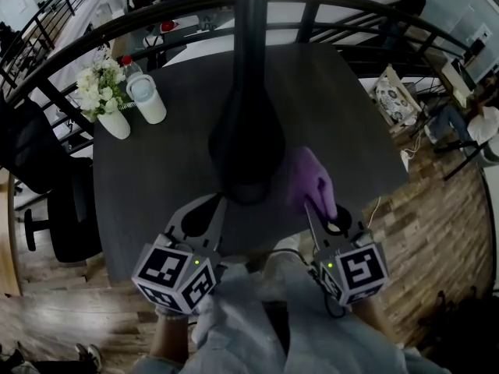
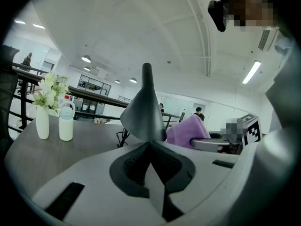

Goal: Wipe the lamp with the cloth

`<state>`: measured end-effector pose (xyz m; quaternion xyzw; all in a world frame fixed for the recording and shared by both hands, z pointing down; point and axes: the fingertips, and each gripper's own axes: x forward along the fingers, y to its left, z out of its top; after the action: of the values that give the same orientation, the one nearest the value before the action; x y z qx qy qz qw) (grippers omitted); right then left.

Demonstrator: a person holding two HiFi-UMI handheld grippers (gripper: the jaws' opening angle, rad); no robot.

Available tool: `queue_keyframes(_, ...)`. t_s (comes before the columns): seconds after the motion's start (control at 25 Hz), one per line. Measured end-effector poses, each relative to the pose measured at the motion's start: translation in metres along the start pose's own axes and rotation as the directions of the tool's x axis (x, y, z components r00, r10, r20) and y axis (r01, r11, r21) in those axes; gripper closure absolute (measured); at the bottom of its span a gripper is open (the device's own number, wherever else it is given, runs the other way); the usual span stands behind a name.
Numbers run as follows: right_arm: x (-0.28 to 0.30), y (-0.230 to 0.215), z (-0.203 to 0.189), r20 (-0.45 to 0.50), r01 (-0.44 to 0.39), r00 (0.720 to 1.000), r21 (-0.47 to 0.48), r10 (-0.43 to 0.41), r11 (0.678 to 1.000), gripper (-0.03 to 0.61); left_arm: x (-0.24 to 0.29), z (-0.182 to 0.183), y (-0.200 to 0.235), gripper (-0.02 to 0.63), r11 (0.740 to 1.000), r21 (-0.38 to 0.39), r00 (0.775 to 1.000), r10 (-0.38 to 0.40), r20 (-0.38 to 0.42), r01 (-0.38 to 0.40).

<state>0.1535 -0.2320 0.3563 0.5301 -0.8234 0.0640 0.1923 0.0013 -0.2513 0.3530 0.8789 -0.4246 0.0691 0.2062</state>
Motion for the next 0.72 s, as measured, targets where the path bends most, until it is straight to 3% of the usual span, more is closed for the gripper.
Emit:
queue_keyframes(0.2, 0.005, -0.012, -0.016, -0.016, 0.029, 0.999, 0.044, -0.029, 0.999, 0.528, 0.005, -0.004, -0.002, 0.601, 1.000, 0.011, 1.000, -0.007, -0.007, 0.007)
queue_keyframes(0.72, 0.018, -0.011, -0.017, -0.008, -0.002, 1.000, 0.092, 0.003, 0.996, 0.528, 0.004, -0.003, -0.001, 0.601, 1.000, 0.013, 1.000, 0.018, -0.020, -0.018)
